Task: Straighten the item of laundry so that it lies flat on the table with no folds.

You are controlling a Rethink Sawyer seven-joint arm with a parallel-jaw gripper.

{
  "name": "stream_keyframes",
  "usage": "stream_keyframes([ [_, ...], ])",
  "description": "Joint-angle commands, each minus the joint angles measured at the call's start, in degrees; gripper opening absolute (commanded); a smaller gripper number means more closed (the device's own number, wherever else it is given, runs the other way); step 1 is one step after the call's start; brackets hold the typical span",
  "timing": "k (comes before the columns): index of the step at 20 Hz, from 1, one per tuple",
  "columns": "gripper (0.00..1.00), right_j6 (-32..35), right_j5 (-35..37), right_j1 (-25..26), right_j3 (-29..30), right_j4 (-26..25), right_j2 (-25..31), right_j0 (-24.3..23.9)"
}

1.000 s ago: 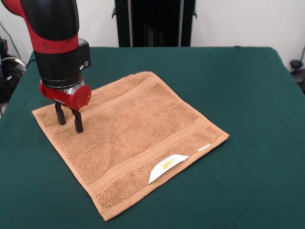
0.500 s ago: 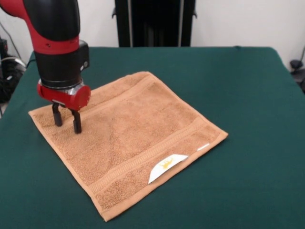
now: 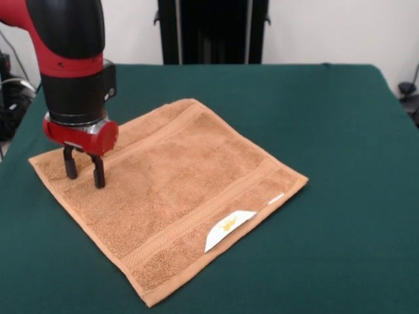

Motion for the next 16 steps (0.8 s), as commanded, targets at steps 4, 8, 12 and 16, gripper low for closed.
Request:
stream_keyframes([
  [4, 1.00, 2.25, -0.97, 5.10, -7.39, -3.70, 7.89, -2.10],
  [8, 1.00, 2.89, -0.73, 5.16, -7.81, -4.83, 8.36, -2.31],
  [12, 1.00, 3.08, -0.44, 5.73, -8.88, -5.29, 8.69, -2.48],
  [16, 1.00, 5.59, -1.46, 5.20, -7.36, -5.05, 8.22, -2.06],
])
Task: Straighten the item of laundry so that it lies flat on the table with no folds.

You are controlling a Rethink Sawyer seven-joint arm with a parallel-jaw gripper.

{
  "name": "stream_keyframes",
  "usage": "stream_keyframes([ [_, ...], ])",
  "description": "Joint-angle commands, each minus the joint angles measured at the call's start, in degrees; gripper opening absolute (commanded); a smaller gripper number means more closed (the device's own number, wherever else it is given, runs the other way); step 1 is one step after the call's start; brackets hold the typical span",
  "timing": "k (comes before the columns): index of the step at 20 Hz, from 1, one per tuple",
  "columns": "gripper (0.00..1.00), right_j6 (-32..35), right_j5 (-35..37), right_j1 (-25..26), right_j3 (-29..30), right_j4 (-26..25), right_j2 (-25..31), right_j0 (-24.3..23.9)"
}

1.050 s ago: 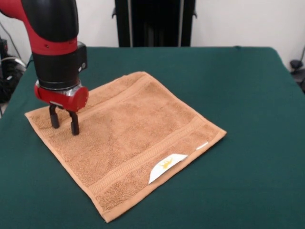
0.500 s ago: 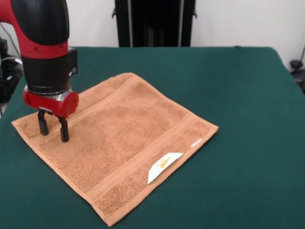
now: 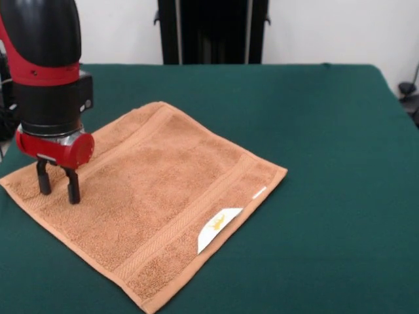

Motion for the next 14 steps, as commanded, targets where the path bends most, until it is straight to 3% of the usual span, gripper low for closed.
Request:
stream_keyframes([
  [1, 1.00, 6.14, -1.49, 3.34, -1.62, -1.29, 5.39, 0.90],
  [8, 1.00, 10.34, -1.07, 1.38, 1.51, 0.25, 2.43, 3.59],
  [9, 0.00, 11.35, -2.09, 1.26, 1.87, 0.60, 1.87, 4.02],
  [14, 0.00, 13.35, -0.70, 1.21, 1.36, 2.09, -1.02, 6.35],
])
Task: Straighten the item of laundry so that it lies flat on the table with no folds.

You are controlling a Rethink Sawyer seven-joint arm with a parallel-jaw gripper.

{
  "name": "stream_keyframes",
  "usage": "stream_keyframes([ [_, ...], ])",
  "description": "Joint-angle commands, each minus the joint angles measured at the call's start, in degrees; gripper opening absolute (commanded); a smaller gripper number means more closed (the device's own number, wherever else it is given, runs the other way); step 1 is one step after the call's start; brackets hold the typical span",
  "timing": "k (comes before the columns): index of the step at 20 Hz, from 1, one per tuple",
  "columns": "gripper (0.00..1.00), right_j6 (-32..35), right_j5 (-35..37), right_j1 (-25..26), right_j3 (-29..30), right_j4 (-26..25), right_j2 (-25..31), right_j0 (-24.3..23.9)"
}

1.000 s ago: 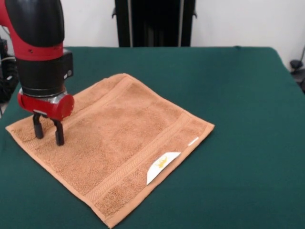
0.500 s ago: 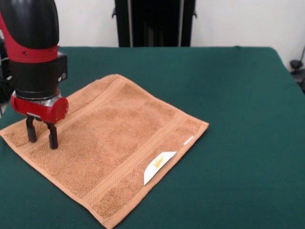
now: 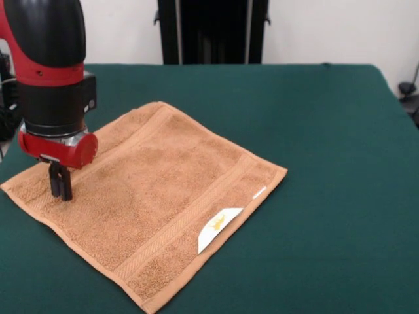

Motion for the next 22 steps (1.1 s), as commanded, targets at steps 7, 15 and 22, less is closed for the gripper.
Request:
stream_keyframes([
  [7, 0.00, 13.05, 3.25, 0.50, 1.46, 4.24, -0.39, 5.38],
  [15, 0.00, 11.88, 2.84, 0.73, 1.31, 4.53, 0.16, 5.02],
  [22, 1.00, 11.12, 4.84, 0.26, 0.52, 4.40, -0.48, 5.64],
])
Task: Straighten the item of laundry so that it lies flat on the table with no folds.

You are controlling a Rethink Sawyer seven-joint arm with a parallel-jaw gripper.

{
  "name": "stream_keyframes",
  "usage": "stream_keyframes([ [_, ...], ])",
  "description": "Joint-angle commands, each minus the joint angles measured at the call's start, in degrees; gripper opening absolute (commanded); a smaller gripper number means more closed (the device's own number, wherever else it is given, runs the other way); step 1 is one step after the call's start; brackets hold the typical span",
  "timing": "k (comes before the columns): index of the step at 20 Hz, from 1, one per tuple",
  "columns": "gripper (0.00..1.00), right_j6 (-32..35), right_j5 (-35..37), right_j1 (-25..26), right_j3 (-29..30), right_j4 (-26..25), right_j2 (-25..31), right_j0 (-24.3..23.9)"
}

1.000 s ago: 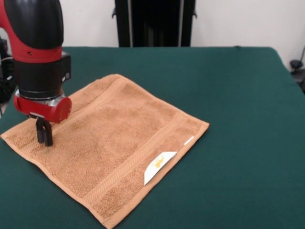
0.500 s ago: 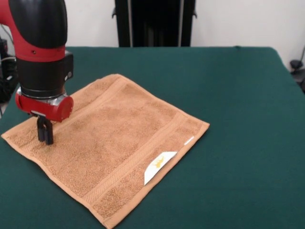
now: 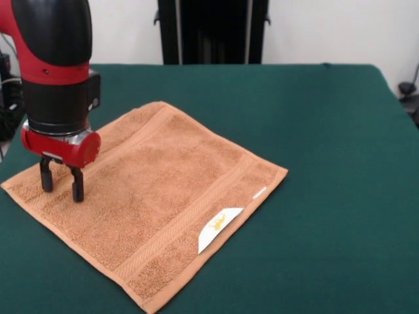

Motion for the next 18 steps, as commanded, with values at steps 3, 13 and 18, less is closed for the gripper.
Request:
stream_keyframes([
  [3, 1.00, 10.97, 4.85, 0.08, 1.23, 2.50, 2.54, 2.96],
  [13, 1.00, 12.81, 11.23, -7.01, 4.96, 4.07, 1.17, 4.38],
  [18, 1.00, 16.86, 18.96, -10.99, 7.16, 6.87, -1.57, 7.26],
])
